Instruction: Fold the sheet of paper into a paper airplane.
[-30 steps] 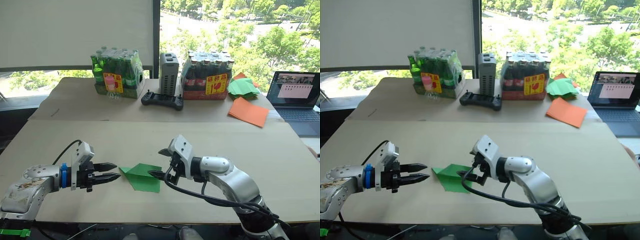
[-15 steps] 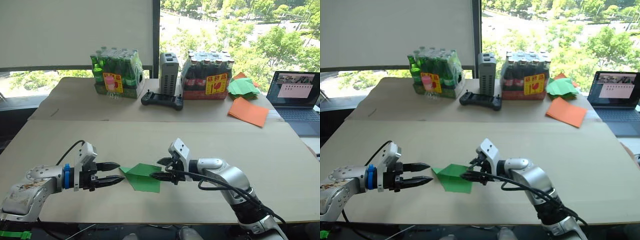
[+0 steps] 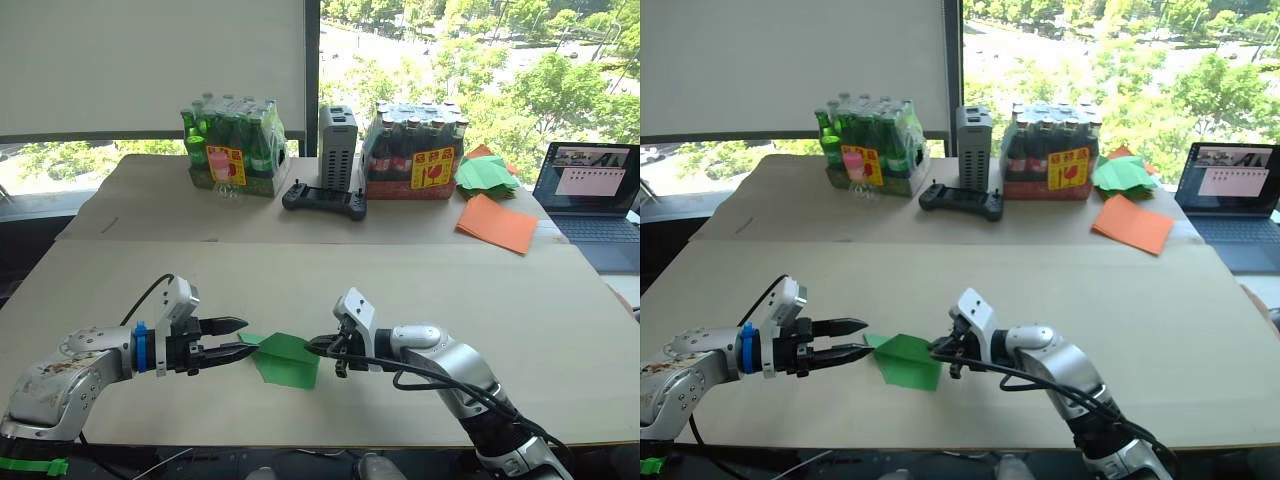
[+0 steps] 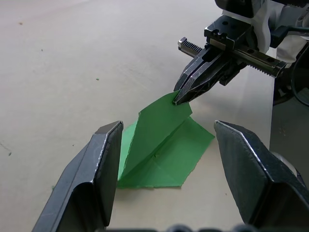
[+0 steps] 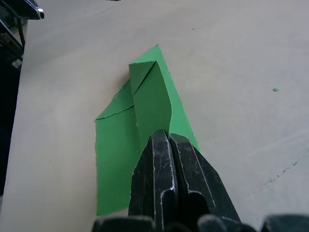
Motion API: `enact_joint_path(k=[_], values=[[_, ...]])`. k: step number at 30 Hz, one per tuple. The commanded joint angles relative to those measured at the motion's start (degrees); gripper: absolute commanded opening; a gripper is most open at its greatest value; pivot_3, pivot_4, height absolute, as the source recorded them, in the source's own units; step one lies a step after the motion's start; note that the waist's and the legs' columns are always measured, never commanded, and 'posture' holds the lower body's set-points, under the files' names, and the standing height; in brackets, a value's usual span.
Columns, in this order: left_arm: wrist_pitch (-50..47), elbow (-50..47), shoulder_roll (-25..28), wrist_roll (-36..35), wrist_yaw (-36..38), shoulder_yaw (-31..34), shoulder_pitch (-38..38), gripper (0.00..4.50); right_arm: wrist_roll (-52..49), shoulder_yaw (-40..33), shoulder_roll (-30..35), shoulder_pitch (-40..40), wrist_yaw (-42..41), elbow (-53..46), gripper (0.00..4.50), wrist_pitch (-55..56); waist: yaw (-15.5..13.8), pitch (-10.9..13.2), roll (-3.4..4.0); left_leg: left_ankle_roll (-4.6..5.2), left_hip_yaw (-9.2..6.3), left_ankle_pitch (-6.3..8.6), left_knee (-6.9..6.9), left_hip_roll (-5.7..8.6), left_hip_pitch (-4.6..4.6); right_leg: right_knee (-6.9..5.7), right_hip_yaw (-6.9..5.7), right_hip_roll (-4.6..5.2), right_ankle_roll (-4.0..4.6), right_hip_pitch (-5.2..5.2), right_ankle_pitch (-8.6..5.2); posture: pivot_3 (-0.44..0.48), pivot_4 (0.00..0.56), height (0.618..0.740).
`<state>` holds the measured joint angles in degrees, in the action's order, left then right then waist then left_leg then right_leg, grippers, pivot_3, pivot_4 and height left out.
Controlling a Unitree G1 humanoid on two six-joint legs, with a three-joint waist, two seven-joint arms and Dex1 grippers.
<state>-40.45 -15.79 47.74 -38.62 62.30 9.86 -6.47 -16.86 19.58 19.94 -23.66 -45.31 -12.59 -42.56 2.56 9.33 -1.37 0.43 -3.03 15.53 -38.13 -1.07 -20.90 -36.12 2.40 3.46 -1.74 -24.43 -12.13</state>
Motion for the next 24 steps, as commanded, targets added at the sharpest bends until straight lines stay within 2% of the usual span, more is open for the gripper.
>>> enact_joint_path(k=[1,3,9,11,15,18,21,24], values=[[-0.7,-0.9,-0.4,-2.0,-0.4,0.7,-2.2,2.65,0.1,-3.5,-0.8,-0.8,2.4,-5.4,0.00,5.5,0.0,0.0,0.00,0.00,0.00,0.00,0.00,0.00,-0.01,0.00,0.00,0.00,0.00,-0.01,0.00,0.000,0.150,0.740],[-1.8,-0.3,-0.8,-3.1,-0.9,1.2,-3.7,2.01,1.4,-4.4,-0.4,-1.1,3.3,-7.6,0.00,9.8,-0.1,0.0,-0.01,-0.01,-0.01,0.00,0.00,0.00,-0.01,-0.01,0.00,0.00,0.00,-0.01,0.00,0.000,0.150,0.740],[-5.3,1.6,-0.9,-7.4,-1.6,3.6,-6.8,0.03,14.9,-2.2,4.1,-0.5,7.6,-12.8,0.00,29.4,-0.1,0.0,-0.01,-0.01,0.00,0.00,0.00,0.01,-0.05,0.03,-0.01,0.01,-0.02,-0.02,-0.01,0.000,0.150,0.740],[-5.8,2.4,-1.0,-8.0,-2.3,4.3,-7.8,0.03,20.8,0.6,5.5,-0.4,8.9,-13.0,0.00,34.8,0.1,0.0,-0.01,-0.01,0.01,0.00,0.00,0.02,-0.05,0.02,0.00,0.01,-0.02,-0.04,-0.01,0.000,0.150,0.740],[-8.2,2.2,-2.1,-10.4,-3.9,4.5,-9.6,0.03,39.7,7.4,9.4,0.1,15.8,-8.4,0.00,48.6,0.0,0.0,-0.01,-0.02,0.01,-0.01,0.00,0.02,-0.03,-0.03,0.00,-0.01,-0.01,-0.04,-0.01,0.000,0.150,0.740],[-8.9,1.5,-1.8,-11.0,-4.0,4.2,-9.4,0.03,49.6,9.8,11.3,0.5,20.4,-5.3,0.00,54.5,0.0,0.0,-0.04,-0.07,0.04,-0.04,0.00,0.05,-0.04,0.00,0.02,0.03,-0.02,-0.03,-0.01,0.000,0.150,0.740],[-9.1,1.7,-1.4,-11.3,-4.5,4.7,-9.4,0.03,56.3,11.3,11.5,1.4,23.8,-2.9,0.00,57.8,0.0,0.0,-0.05,-0.08,0.04,-0.04,0.00,0.05,-0.05,0.00,0.02,0.03,-0.01,-0.04,0.00,0.000,0.150,0.740],[-9.4,1.9,-1.6,-11.8,-5.9,5.3,-9.6,0.03,59.5,13.4,10.4,3.5,23.7,-0.7,0.00,58.4,0.0,0.0,-0.05,-0.08,0.02,-0.04,0.00,0.04,-0.04,0.00,0.03,0.02,0.00,-0.04,0.00,0.000,0.150,0.740]])
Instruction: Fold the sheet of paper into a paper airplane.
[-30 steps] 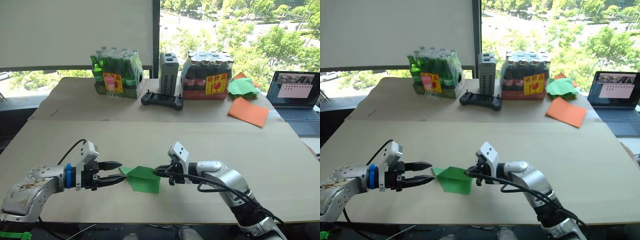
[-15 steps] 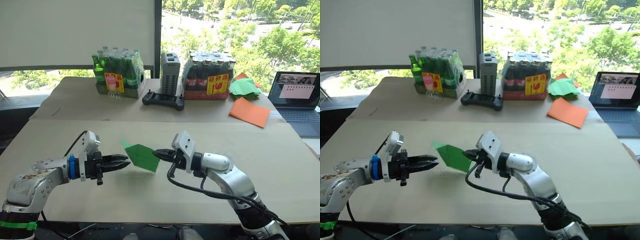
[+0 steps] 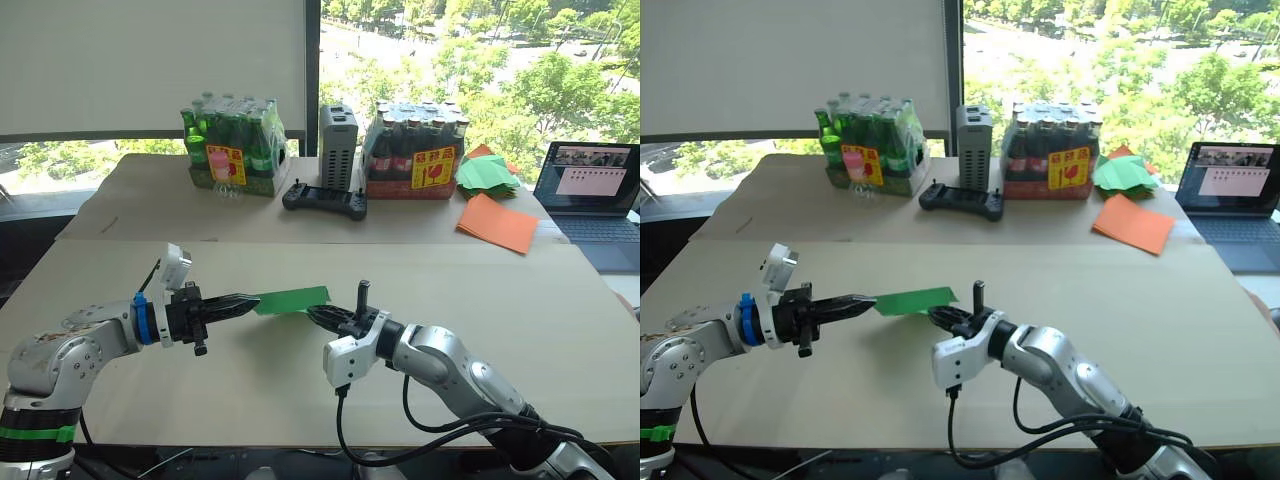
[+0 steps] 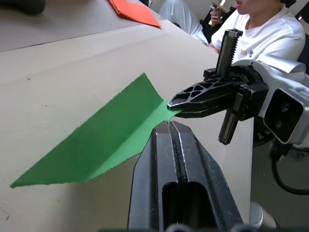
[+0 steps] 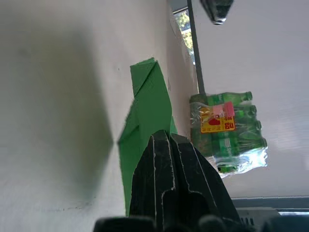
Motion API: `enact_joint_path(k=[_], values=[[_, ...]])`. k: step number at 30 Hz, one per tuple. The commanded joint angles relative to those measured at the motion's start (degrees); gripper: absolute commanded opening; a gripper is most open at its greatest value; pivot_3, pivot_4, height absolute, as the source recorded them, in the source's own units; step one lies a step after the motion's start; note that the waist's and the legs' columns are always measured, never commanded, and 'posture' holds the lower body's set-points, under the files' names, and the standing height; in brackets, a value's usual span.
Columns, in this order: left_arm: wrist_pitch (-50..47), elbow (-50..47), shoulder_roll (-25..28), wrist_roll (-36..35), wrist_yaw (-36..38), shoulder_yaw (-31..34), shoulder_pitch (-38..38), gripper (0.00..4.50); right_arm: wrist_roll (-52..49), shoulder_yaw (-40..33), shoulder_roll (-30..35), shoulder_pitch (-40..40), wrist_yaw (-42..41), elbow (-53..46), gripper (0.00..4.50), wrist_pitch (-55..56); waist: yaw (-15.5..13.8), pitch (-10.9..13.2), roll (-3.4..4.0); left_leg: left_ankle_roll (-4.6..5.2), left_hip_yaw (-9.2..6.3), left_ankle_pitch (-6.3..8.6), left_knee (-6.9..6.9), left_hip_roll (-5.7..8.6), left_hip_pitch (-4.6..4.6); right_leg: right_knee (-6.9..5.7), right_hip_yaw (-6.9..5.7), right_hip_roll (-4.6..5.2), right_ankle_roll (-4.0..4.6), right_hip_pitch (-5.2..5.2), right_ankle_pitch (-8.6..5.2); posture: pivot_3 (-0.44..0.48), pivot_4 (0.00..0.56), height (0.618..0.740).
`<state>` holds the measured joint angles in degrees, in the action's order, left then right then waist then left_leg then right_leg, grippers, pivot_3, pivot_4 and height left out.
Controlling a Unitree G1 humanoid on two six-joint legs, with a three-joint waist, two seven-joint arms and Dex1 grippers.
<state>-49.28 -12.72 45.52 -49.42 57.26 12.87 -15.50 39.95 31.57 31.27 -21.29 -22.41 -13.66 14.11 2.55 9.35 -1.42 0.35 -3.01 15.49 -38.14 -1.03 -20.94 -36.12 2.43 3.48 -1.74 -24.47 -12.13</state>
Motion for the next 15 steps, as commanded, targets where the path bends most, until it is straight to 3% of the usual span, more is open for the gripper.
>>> enact_joint_path(k=[1,5,15], values=[[-0.6,-1.5,0.7,-1.1,-1.0,2.0,-0.4,0.03,0.4,1.9,-1.3,2.6,-1.3,0.6,0.00,1.7,0.0,0.0,0.00,0.00,0.00,0.00,0.00,0.00,0.00,0.00,0.00,0.00,0.00,0.01,0.00,0.000,0.150,0.740],[0.1,-2.0,0.9,0.0,-1.1,1.2,0.2,0.03,-5.8,1.8,-2.5,4.8,-8.7,0.5,0.00,-0.2,0.0,0.0,-0.01,0.00,-0.01,0.00,0.00,0.01,0.00,0.02,0.00,0.02,0.00,0.05,0.00,0.000,0.150,0.740],[2.0,-1.5,0.3,1.8,-0.6,-1.5,-0.6,0.00,-26.0,-6.1,-6.3,4.8,-23.2,-8.5,3.35,-17.9,-0.2,0.0,-0.06,0.00,-0.03,0.00,-0.02,-0.01,0.11,0.00,0.00,-0.01,0.03,0.13,0.02,0.000,0.150,0.740]])
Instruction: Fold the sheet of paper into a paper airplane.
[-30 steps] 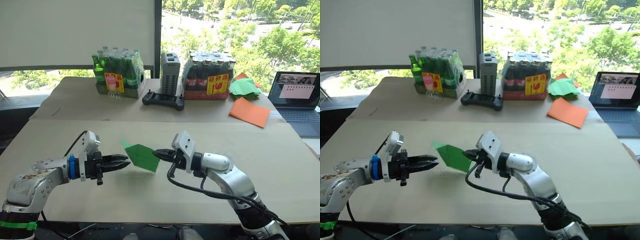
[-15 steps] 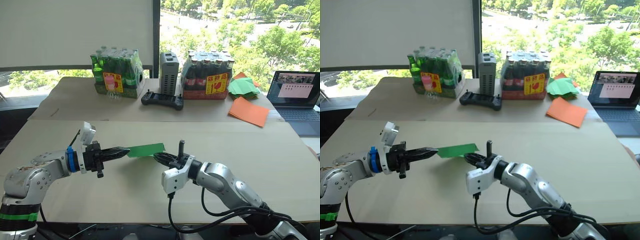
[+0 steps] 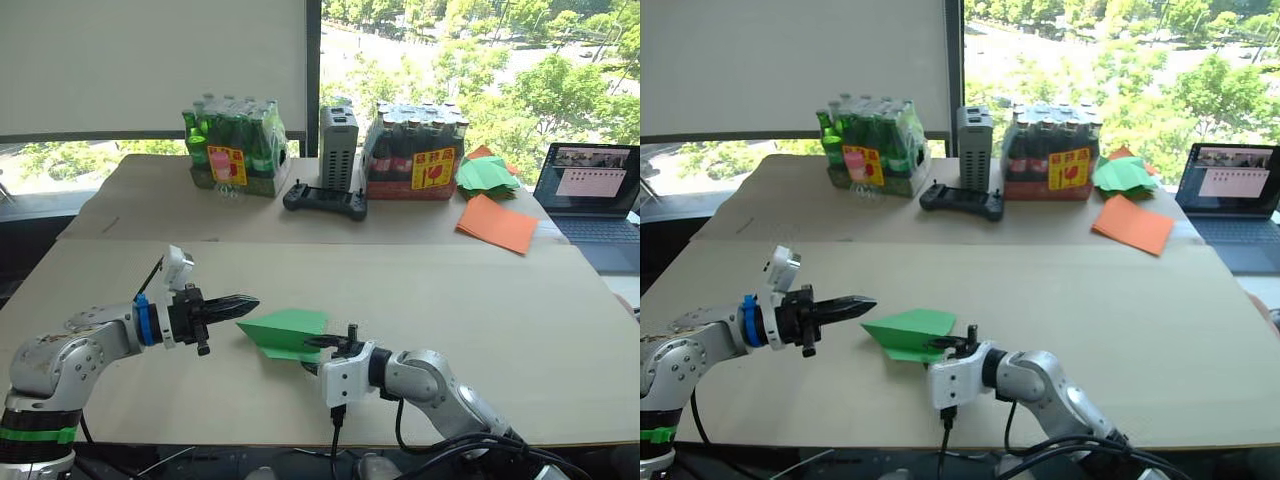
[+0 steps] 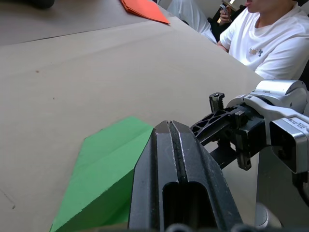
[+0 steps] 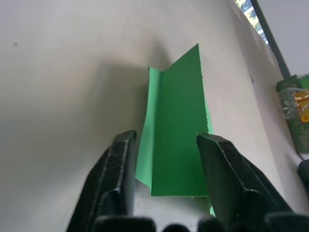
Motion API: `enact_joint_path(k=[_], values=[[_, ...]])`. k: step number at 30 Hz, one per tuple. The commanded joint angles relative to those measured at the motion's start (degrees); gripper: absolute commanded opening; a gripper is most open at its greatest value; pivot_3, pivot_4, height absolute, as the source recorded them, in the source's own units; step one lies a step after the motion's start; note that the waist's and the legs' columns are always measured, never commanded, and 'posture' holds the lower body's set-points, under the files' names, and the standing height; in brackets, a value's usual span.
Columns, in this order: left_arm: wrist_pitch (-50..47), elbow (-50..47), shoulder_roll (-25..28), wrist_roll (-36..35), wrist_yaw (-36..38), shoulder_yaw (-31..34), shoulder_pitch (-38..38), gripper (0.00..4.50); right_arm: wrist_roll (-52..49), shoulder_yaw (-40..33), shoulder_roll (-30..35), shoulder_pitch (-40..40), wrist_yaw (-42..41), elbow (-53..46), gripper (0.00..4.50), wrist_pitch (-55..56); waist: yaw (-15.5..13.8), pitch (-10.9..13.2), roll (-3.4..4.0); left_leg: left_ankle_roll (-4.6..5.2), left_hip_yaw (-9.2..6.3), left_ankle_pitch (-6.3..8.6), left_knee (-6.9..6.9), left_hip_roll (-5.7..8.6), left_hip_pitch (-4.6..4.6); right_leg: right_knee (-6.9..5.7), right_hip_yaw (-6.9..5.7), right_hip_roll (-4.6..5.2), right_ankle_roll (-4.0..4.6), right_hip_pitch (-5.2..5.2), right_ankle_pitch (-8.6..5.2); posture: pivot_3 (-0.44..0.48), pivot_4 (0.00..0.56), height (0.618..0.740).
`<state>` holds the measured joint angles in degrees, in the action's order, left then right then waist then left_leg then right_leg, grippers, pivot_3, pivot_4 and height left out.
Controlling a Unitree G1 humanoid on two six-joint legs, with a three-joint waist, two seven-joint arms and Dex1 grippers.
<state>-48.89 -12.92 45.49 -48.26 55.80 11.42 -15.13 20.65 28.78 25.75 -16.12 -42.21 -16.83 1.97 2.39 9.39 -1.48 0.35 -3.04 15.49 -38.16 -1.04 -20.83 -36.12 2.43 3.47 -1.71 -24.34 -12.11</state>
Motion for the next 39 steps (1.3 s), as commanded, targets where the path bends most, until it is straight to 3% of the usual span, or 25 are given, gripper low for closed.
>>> enact_joint_path(k=[1,5,9,15,28,39], values=[[2.3,-0.7,0.4,1.5,1.2,-0.5,-1.1,0.00,-10.3,-4.9,-1.6,-1.0,-5.0,-6.8,3.35,-10.6,0.0,0.0,0.00,0.00,0.00,0.00,0.00,0.00,0.00,0.00,0.00,0.00,0.00,0.00,0.00,0.000,0.150,0.740],[3.7,0.6,-0.2,3.1,1.9,-1.7,-1.9,0.00,-22.3,-8.1,-4.2,-2.8,-9.5,-10.3,3.35,-29.4,0.0,0.0,0.00,0.00,-0.01,0.00,0.00,0.00,0.02,-0.04,-0.01,0.00,0.01,0.00,0.01,0.000,0.150,0.740],[4.5,1.5,-1.4,4.3,2.3,-3.1,-2.8,0.00,-25.4,-7.2,-4.7,-4.0,-9.3,-10.7,2.11,-37.1,0.0,0.0,0.00,0.00,-0.03,0.00,0.00,0.00,0.01,-0.03,-0.03,-0.01,0.01,0.00,0.00,0.000,0.150,0.740],[4.5,2.0,-2.0,5.0,2.4,-3.4,-3.8,0.00,-24.1,-4.3,-4.5,-4.7,-6.8,-8.1,0.11,-37.8,0.1,0.0,0.00,0.00,-0.02,0.00,0.00,0.01,-0.01,-0.02,-0.03,0.00,0.00,-0.03,0.00,0.000,0.150,0.740],[6.3,7.2,-2.7,10.1,3.1,-7.4,-8.4,0.00,-18.6,2.8,-1.5,-2.6,-3.2,-0.6,0.04,-37.6,0.1,0.0,0.00,0.00,0.00,0.00,0.00,0.02,0.02,-0.02,-0.02,0.00,-0.01,0.01,0.00,0.000,0.150,0.740],[14.8,11.0,-1.1,21.4,8.0,-16.6,-7.5,0.00,-18.1,3.4,-1.4,-3.0,-1.9,-1.6,0.04,-39.9,0.1,0.0,0.00,0.00,0.00,0.00,0.01,0.02,0.07,-0.03,-0.01,-0.01,-0.01,0.05,-0.01,0.000,0.150,0.740]])
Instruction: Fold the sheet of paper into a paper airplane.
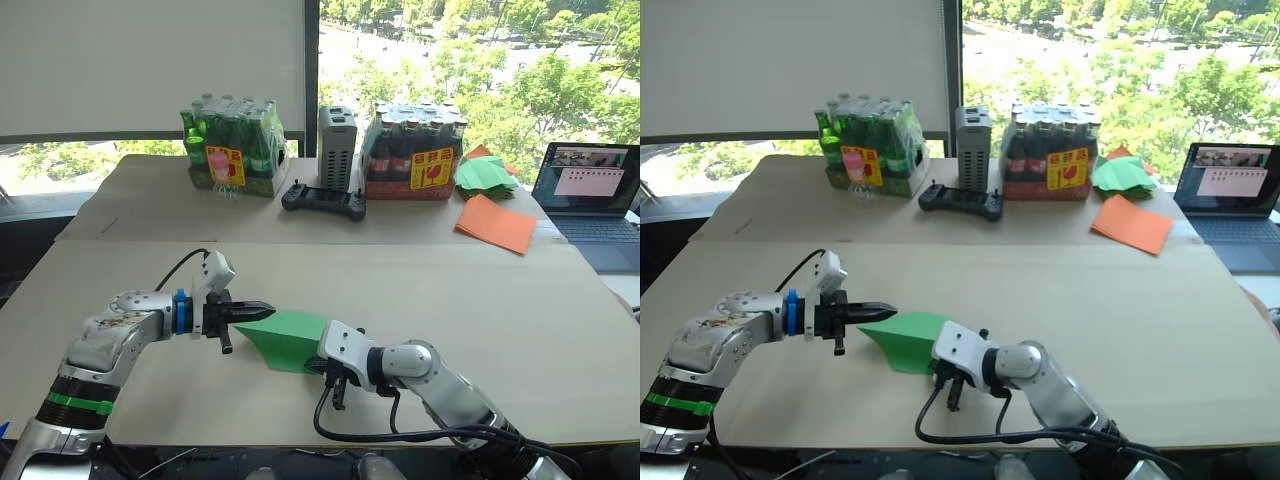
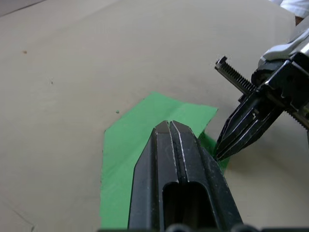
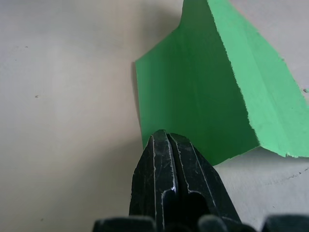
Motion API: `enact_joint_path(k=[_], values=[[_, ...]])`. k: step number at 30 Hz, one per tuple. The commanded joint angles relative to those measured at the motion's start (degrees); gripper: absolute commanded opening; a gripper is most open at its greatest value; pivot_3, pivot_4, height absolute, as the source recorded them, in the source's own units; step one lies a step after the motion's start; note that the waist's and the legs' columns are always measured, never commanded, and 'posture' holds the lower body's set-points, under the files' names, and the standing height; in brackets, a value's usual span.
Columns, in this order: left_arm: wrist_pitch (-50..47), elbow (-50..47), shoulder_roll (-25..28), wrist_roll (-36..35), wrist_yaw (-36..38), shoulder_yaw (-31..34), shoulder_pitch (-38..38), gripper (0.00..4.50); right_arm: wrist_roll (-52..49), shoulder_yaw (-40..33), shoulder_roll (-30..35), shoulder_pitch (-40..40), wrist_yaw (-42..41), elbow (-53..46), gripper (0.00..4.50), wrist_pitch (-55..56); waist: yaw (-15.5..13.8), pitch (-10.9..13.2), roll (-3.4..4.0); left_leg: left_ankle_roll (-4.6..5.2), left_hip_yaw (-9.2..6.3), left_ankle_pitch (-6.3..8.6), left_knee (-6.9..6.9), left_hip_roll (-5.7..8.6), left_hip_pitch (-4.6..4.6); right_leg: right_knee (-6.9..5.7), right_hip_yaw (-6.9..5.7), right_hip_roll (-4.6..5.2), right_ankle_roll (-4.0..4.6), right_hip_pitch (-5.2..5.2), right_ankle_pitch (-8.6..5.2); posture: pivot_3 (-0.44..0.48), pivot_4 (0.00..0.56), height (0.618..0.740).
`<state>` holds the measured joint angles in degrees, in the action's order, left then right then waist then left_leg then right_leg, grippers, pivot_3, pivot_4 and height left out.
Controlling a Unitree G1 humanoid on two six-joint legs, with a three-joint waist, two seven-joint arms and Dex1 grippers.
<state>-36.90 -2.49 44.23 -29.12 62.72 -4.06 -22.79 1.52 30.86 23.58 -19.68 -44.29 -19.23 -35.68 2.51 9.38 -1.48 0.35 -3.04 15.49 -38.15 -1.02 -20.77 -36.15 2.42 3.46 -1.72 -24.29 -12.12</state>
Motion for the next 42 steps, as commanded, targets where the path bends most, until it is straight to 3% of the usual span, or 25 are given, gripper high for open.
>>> enact_joint_path(k=[1,11,16,20,25,30,37,42], values=[[3.4,0.8,-0.1,2.8,1.3,-1.5,0.3,0.00,1.0,1.3,0.8,0.6,0.2,0.6,0.04,-2.4,0.0,0.0,0.00,0.00,0.00,0.00,0.00,0.00,0.00,0.00,0.00,0.00,0.00,0.01,0.00,0.000,0.150,0.740],[2.1,-3.8,0.7,1.7,2.4,-0.2,4.1,0.00,0.8,1.5,1.0,0.3,0.5,0.4,0.04,-2.6,0.0,0.0,0.00,0.00,-0.01,0.00,0.00,-0.01,0.00,0.00,0.00,0.00,-0.02,0.00,-0.01,0.000,0.150,0.740],[0.9,-1.4,-1.8,0.5,1.0,0.8,-1.2,0.00,0.9,1.8,0.7,-0.2,0.5,1.1,0.04,-2.4,-0.2,0.0,-0.02,0.00,-0.01,0.00,-0.01,-0.01,0.01,-0.02,-0.02,0.00,-0.03,0.03,-0.01,0.000,0.150,0.740],[1.9,3.9,-3.8,3.2,1.6,-1.9,-7.2,0.00,1.4,2.4,1.0,-0.8,0.4,1.7,0.04,-2.3,0.0,0.0,-0.02,0.00,-0.02,0.00,-0.02,0.00,0.03,-0.03,-0.03,0.00,-0.03,0.06,-0.01,0.000,0.150,0.740],[9.3,10.8,-3.7,11.4,4.6,-8.9,-8.8,0.00,1.1,2.6,0.8,-1.3,0.7,2.2,0.04,-2.5,0.2,0.0,-0.01,0.01,-0.01,0.00,-0.01,0.01,0.08,-0.03,0.03,-0.03,-0.02,0.05,-0.01,0.000,0.150,0.740],[11.2,10.1,-3.4,13.2,6.8,-9.9,-9.3,0.00,1.1,2.5,0.9,-1.3,0.9,2.1,0.04,-2.7,0.1,0.0,-0.01,0.01,-0.01,0.00,-0.01,0.01,0.06,-0.05,0.02,-0.03,-0.02,0.05,-0.01,0.000,0.150,0.740],[7.8,-1.8,0.9,11.4,7.7,-7.4,-2.7,0.00,1.2,2.3,1.0,-1.1,1.5,1.8,0.04,-3.3,0.2,0.0,0.00,0.01,-0.01,0.00,-0.01,-0.02,0.06,-0.06,0.04,-0.03,-0.03,0.03,-0.01,0.000,0.150,0.740],[7.8,-2.4,0.7,11.5,5.8,-6.4,2.2,0.00,0.0,1.0,2.7,-0.8,0.3,-1.2,0.04,-4.3,0.0,0.0,0.00,0.01,0.00,0.00,-0.01,-0.01,0.06,-0.06,0.03,-0.02,-0.09,0.05,-0.05,0.000,0.150,0.740]])
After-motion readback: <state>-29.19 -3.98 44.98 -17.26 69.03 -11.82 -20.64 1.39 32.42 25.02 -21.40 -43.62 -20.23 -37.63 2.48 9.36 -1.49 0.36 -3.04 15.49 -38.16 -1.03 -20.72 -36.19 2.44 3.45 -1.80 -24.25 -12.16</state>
